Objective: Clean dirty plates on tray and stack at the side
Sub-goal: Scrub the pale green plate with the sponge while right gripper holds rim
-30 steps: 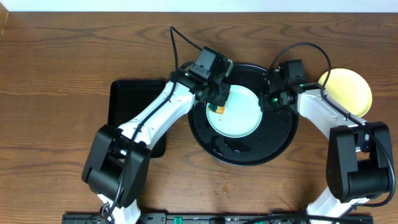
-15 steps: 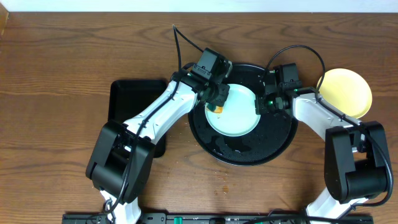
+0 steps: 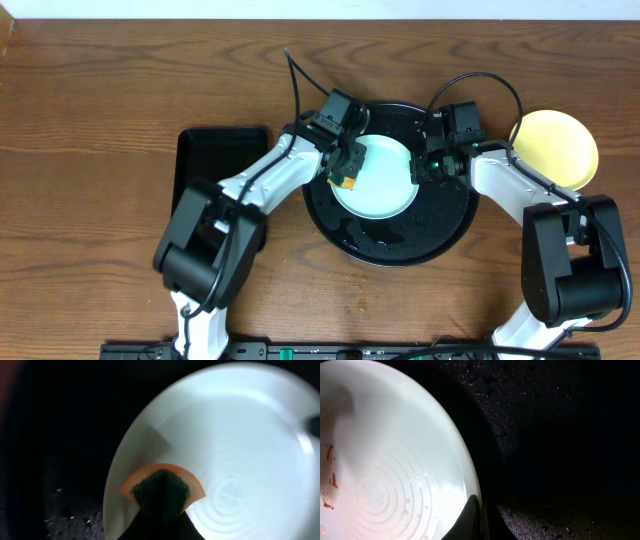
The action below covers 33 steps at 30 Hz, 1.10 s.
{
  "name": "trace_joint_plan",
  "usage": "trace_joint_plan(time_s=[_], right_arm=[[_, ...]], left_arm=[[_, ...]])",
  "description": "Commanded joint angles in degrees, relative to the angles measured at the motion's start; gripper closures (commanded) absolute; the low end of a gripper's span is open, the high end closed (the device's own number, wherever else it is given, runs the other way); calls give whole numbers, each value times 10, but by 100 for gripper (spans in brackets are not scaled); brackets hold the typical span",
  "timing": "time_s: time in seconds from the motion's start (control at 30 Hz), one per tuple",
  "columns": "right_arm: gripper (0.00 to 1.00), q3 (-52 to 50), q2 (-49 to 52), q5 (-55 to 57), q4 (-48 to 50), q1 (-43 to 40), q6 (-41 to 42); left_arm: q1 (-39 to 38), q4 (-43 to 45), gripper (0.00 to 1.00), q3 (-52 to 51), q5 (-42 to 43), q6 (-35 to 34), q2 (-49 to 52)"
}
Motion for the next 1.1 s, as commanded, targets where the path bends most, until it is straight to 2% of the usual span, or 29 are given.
trace_joint_plan(time_s=[0.0, 0.43, 0.6, 1.07], right_arm=[[99, -5, -7, 1, 1, 7, -3], [99, -5, -7, 1, 1, 7, -3], [99, -5, -7, 1, 1, 7, -3], [99, -5, -7, 1, -1, 7, -3]], left_arm=[[1, 1, 92, -5, -5, 8, 26], [-21, 9, 92, -5, -3, 7, 64], [-29, 16, 92, -5, -4, -34, 64], [-29, 18, 92, -26, -58, -49, 68]])
